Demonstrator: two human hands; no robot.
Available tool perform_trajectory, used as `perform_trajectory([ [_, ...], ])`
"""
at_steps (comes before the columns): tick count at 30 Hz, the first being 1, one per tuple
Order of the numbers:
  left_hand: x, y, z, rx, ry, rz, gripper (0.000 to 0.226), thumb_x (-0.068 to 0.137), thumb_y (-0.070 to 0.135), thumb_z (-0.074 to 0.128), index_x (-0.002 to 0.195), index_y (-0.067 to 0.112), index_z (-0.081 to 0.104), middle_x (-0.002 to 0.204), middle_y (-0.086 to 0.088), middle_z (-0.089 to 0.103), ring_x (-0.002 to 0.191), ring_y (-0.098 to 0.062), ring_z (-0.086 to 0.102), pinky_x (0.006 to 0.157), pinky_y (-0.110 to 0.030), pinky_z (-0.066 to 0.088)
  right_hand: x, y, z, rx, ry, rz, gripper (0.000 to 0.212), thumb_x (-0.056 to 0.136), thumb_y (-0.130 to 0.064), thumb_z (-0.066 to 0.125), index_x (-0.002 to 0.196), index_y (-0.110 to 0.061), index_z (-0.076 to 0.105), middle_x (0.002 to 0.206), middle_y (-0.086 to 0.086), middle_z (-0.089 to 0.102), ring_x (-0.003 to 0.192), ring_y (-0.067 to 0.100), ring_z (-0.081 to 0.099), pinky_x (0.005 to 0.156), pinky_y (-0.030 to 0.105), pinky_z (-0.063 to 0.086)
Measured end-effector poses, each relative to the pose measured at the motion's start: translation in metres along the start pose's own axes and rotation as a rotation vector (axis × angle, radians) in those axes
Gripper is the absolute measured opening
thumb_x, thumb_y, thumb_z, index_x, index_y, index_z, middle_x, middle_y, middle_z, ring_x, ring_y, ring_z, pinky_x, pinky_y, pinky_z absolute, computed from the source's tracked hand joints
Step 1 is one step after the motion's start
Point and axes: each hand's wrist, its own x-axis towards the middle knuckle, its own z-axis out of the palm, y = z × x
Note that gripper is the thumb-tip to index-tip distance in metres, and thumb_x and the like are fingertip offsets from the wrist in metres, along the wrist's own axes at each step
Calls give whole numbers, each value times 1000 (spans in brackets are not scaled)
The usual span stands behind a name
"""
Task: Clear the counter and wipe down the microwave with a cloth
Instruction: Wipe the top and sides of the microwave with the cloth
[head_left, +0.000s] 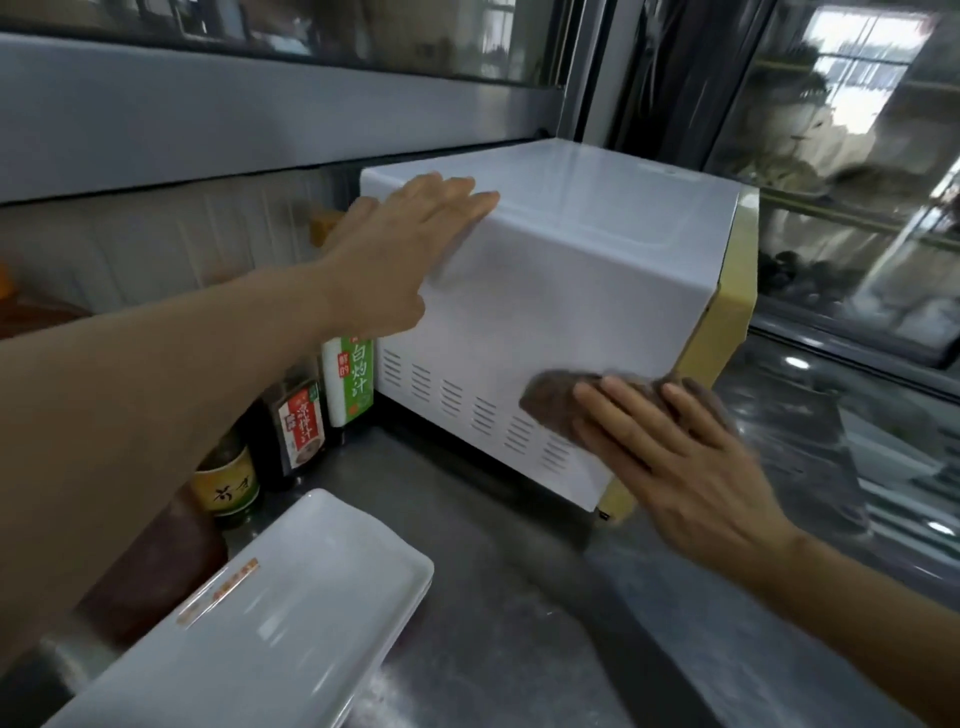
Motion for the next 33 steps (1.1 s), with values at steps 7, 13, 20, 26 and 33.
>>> perform_trajectory([
  [7,2,-16,2,84,-73,-29,119,70,3,72,147,38,-11,159,7,-5,146,-19,-3,112,-60,18,84,-35,8,-13,-3,-87,59,86,-21,28,143,-11,38,156,7,23,145,28,18,118,48,-2],
  [13,1,-17,-3,74,-75,-26,115,70,-5,65,147,41,-7,158,11,-2,146,-22,-4,112,-61,7,82,-45,15,-38,-134,-127,57,90,-22,32,146,-11,33,158,6,0,144,29,-7,115,48,-17],
  [20,5,-30,-7,79,-111,9,114,72,-4,63,145,44,-9,158,15,-3,146,-21,1,111,-60,12,88,-31,10,34,-13,-100,57,82,-21,36,136,-9,49,150,9,36,140,29,29,116,47,6],
  [26,3,-27,-3,48,-93,11,115,68,-7,61,147,39,-8,158,13,-3,146,-21,-1,112,-56,20,154,-78,34,7,-114,-139,61,94,-24,30,150,-7,11,159,8,-12,144,30,-17,103,45,-30],
  [33,0,-21,-1,-34,-73,-20,111,69,-11,56,148,38,-6,158,14,-5,146,-23,-7,109,-56,21,70,-56,30,92,-131,-154,52,74,-20,58,124,-9,61,145,9,45,135,31,38,116,45,5],
])
